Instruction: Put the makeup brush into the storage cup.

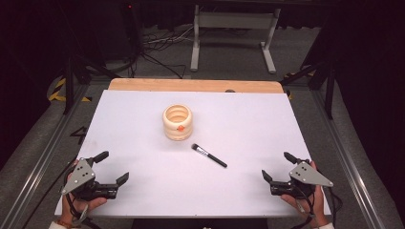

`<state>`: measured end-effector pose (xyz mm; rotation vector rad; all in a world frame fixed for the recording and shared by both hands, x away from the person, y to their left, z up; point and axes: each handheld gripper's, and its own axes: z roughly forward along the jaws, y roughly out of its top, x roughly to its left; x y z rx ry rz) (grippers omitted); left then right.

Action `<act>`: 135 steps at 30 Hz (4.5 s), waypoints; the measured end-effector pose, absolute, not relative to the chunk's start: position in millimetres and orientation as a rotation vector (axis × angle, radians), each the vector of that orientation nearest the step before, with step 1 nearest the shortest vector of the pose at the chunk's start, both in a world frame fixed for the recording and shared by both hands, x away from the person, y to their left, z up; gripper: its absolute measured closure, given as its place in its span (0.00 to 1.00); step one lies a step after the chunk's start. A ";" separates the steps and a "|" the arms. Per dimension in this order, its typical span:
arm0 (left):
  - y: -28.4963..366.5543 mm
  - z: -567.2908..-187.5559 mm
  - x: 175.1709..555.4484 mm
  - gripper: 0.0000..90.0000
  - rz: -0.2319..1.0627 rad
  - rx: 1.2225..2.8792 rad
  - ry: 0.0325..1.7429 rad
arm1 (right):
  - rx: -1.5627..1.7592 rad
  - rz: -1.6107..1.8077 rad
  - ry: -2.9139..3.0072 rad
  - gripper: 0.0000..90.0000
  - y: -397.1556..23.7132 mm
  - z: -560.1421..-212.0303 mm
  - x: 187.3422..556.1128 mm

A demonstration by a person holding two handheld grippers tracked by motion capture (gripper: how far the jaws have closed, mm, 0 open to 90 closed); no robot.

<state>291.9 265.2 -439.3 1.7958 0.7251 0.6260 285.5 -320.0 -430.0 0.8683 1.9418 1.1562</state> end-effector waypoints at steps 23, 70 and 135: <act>263.8 -443.6 292.1 0.05 0.595 1.825 0.727 | 0.884 1.103 2.192 0.18 -298.0 -397.1 318.9; 259.0 -451.2 300.4 0.09 0.488 1.862 0.720 | 0.802 0.374 2.918 0.88 -110.4 -422.5 451.6; 109.9 -407.4 368.2 0.85 0.143 1.688 0.373 | 0.521 1.955 2.069 0.88 -128.7 -382.2 360.3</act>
